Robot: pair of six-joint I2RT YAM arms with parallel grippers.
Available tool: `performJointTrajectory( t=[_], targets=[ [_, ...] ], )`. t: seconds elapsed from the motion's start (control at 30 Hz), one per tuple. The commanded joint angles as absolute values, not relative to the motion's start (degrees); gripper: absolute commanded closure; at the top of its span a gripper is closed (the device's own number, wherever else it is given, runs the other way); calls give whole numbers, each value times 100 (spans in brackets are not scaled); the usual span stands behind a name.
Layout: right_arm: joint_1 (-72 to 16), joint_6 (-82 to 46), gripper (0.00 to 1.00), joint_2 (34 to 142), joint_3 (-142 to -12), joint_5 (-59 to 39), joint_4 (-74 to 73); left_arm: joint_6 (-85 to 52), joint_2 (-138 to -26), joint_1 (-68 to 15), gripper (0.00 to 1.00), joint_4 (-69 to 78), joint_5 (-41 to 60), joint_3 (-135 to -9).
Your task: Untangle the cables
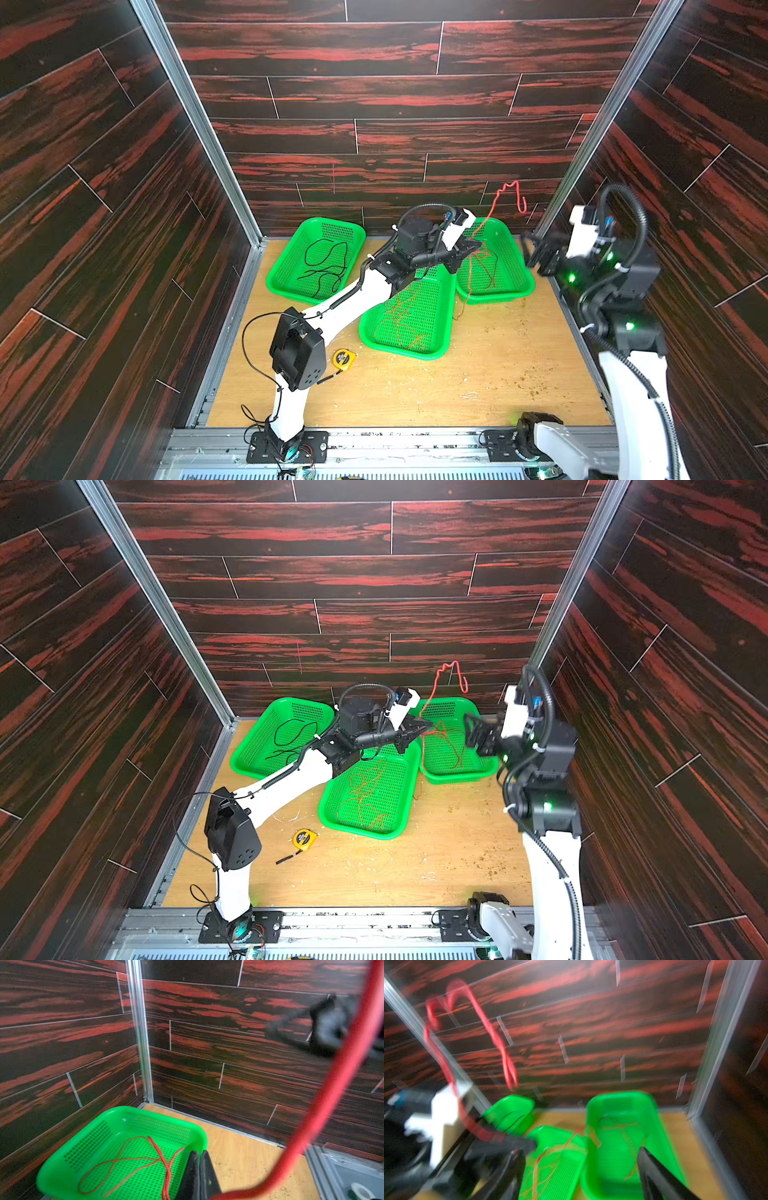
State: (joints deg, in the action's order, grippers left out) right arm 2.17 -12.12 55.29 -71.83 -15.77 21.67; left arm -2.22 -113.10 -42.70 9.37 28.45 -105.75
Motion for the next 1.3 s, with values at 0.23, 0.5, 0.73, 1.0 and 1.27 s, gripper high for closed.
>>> performJointTrajectory(
  t=[0.23,0.5,0.73,1.0,1.27],
  targets=[
    [-285,-2715,28,5877,-5545,-3981,752,-195,-10842,-4245,100,1019,2699,-10663],
    [-670,-2681,31,6803,-5897,-4050,511,-202,-10749,-4280,100,1098,2664,-10527],
    [-729,-2794,85,7157,-6066,-3492,491,-181,-10566,-4296,100,1161,2605,-10303],
    [-76,-2897,100,6295,-5578,-2791,580,16,-9733,-3890,100,871,2302,-9395],
    [1094,-2789,100,5963,-5359,-2822,927,90,-9133,-3487,100,882,2147,-8804]
  ],
)
